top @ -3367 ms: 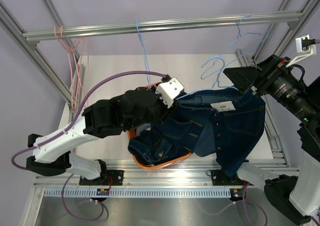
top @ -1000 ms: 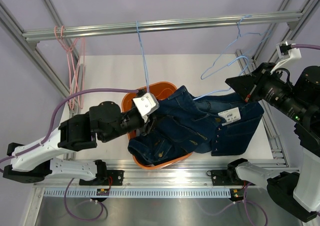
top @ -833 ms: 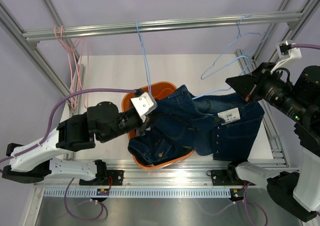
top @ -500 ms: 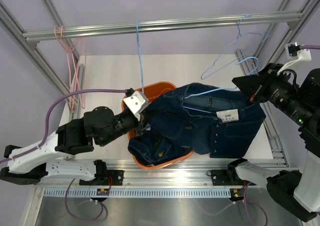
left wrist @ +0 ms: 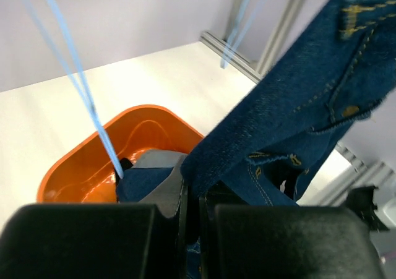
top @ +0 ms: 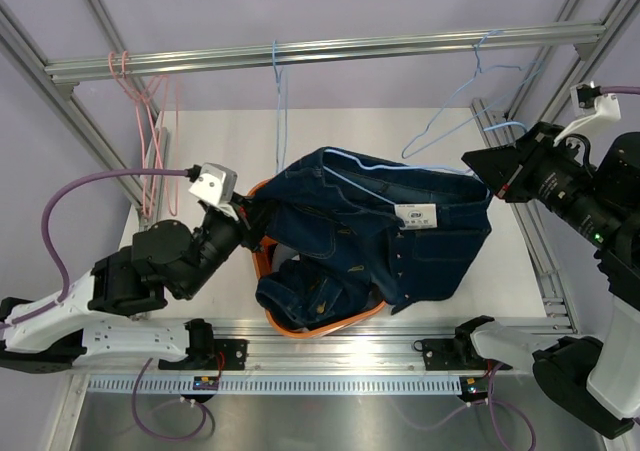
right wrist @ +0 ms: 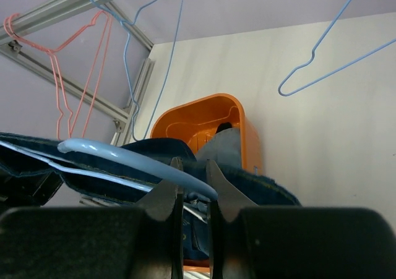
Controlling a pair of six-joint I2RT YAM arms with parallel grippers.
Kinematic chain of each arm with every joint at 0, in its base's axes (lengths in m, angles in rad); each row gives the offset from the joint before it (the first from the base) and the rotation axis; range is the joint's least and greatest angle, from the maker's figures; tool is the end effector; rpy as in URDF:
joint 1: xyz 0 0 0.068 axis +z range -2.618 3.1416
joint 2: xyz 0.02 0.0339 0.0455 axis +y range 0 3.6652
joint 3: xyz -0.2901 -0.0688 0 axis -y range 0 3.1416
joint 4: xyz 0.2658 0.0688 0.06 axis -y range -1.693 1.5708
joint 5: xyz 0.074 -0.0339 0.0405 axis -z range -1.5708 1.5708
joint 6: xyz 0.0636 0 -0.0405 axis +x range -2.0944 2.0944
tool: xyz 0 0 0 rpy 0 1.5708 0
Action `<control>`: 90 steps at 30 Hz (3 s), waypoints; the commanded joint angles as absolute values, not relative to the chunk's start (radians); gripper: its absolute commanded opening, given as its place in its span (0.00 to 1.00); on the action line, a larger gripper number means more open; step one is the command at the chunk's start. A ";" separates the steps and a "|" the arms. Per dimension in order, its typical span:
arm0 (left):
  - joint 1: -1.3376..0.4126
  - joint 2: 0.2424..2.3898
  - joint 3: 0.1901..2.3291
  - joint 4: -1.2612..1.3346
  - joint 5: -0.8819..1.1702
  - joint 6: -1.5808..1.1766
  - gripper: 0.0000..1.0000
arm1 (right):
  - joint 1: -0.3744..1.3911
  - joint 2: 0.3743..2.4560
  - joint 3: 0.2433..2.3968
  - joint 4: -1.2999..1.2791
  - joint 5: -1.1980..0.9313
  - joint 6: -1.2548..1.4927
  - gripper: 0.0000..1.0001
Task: Remove the skirt from the hanger
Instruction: Remove the skirt from the hanger, then place the skirt in the bin.
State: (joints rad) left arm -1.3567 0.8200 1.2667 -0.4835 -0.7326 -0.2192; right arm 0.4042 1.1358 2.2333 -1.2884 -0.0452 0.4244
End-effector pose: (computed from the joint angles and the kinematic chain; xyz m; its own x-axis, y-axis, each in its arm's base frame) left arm 0.0749 -0.1445 0.4901 -0.1347 -0.1413 -0.9808 0.5688 0.7995 -0.1933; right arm 0.0913 0.0422 0.6144 -0.3376 0.3030 -0.8912 -0.3234 0.8518 0.4121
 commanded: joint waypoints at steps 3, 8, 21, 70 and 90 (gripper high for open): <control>-1.341 0.736 1.295 -0.595 -1.112 -0.337 0.00 | 0.388 1.069 2.272 -1.239 0.185 0.385 0.00; -1.341 0.750 1.302 -0.654 -1.080 -0.343 0.00 | 0.388 1.097 2.336 -1.246 0.170 0.391 0.00; -1.339 0.772 1.371 -0.508 -0.865 -0.183 0.00 | 0.388 1.193 2.402 -0.817 -0.055 0.690 0.00; -1.341 1.161 1.965 -0.195 -0.476 0.210 0.00 | 0.388 0.980 2.154 -0.641 0.029 0.546 0.00; -1.338 0.801 1.201 -0.241 -0.666 -0.142 0.00 | 0.388 0.963 2.132 -0.795 0.089 0.474 0.00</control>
State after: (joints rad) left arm -1.3403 0.8284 1.2148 -0.2363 -0.6445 -0.0250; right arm 0.3927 0.9413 2.1174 -0.7521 0.0360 0.5194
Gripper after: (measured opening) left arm 0.036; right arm 0.172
